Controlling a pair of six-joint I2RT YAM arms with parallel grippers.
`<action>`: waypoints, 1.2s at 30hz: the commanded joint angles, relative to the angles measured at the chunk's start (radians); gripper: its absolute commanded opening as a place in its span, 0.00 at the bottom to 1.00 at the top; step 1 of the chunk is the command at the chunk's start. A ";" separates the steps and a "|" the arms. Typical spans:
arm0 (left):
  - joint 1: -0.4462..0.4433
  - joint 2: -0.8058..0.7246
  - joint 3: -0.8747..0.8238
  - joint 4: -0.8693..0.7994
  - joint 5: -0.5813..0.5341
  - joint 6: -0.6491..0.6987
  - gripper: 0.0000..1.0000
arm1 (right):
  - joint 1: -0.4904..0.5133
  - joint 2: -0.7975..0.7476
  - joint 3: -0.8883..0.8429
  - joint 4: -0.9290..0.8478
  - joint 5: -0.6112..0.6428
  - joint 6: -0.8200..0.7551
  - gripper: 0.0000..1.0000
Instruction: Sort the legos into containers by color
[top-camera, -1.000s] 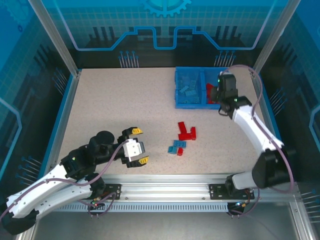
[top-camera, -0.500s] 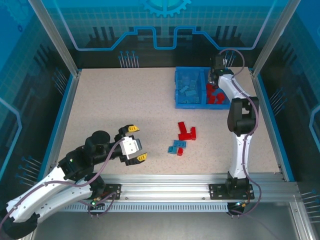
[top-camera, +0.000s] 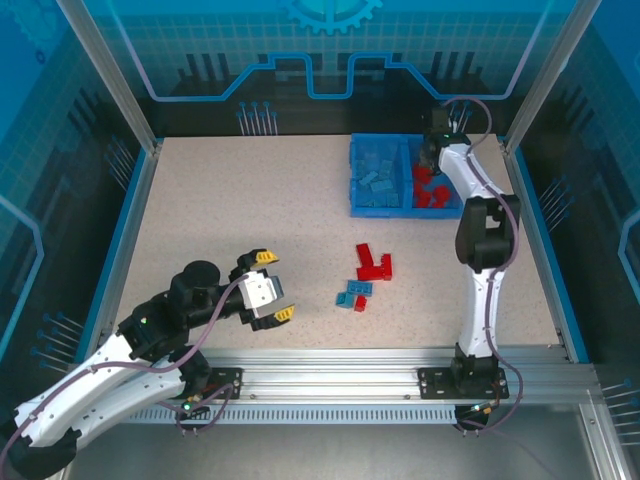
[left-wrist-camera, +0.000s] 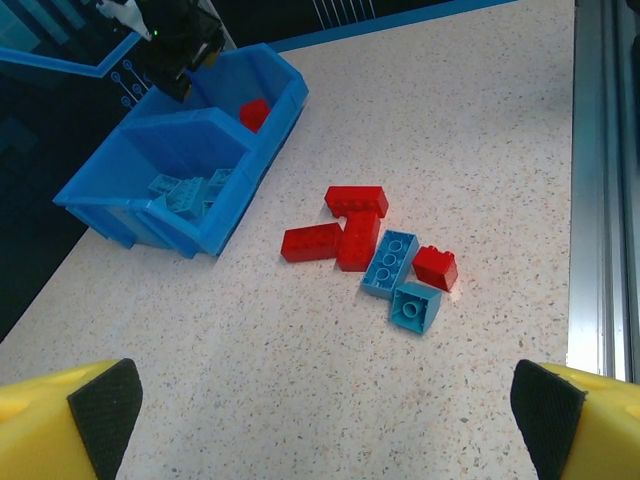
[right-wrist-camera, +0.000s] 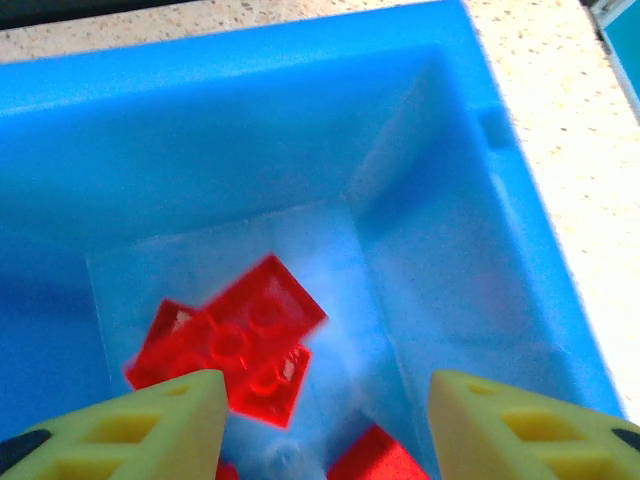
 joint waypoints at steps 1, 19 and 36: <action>0.009 -0.001 -0.012 0.030 0.041 -0.024 0.99 | 0.013 -0.228 -0.167 0.029 -0.060 0.070 0.61; 0.019 0.071 -0.016 0.029 0.099 -0.021 0.99 | 0.326 -0.725 -0.922 0.079 -0.433 0.049 0.81; 0.018 0.068 -0.014 0.016 0.088 -0.021 0.99 | 0.325 -0.498 -1.005 0.207 -0.402 0.112 0.45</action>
